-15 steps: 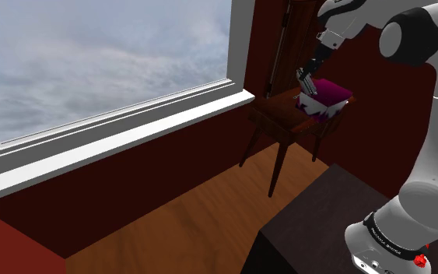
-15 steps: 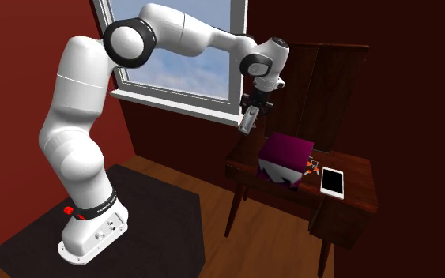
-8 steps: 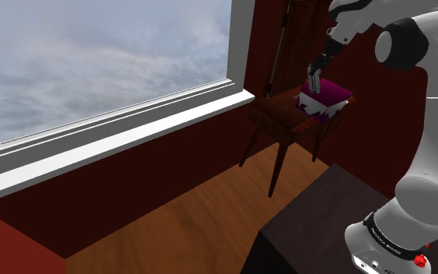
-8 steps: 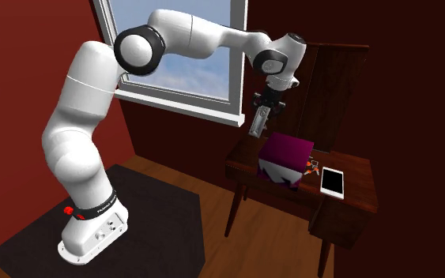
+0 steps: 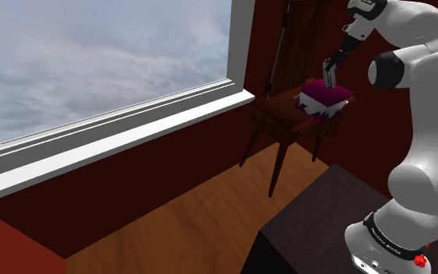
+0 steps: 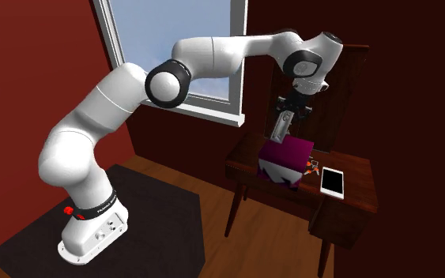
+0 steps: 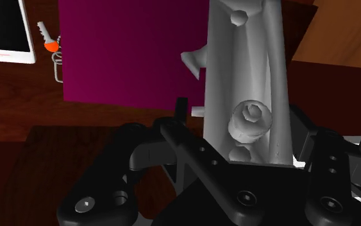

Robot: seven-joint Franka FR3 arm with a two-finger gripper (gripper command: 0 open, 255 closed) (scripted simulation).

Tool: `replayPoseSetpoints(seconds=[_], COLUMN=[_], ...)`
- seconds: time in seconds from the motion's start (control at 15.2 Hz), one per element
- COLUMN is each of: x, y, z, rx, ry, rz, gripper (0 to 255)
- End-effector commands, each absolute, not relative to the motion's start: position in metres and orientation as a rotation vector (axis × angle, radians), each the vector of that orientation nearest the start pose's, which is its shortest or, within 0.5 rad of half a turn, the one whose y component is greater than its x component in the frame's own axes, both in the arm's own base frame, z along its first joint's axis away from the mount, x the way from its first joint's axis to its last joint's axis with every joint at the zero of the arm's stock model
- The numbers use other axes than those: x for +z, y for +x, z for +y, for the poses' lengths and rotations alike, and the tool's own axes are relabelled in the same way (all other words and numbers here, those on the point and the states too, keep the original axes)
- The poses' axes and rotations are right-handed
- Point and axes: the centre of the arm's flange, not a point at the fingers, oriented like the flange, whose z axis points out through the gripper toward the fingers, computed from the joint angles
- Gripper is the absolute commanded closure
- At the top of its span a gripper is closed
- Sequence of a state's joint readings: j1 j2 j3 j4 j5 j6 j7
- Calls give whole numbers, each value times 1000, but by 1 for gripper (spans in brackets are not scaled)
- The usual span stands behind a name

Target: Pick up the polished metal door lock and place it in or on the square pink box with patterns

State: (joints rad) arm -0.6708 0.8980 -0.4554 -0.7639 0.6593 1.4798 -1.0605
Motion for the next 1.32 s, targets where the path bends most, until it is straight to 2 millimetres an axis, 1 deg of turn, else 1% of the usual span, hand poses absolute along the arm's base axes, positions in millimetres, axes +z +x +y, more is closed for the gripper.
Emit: replayPoseSetpoints(seconds=[0.0,0.92,1.25], x=[416,343,343], y=[510,510,510], z=[-574,-574,-574], rx=[-282,-282,-282], ry=[-2853,-2853,-2853], rz=[-133,-133,-133], gripper=[255,255,255])
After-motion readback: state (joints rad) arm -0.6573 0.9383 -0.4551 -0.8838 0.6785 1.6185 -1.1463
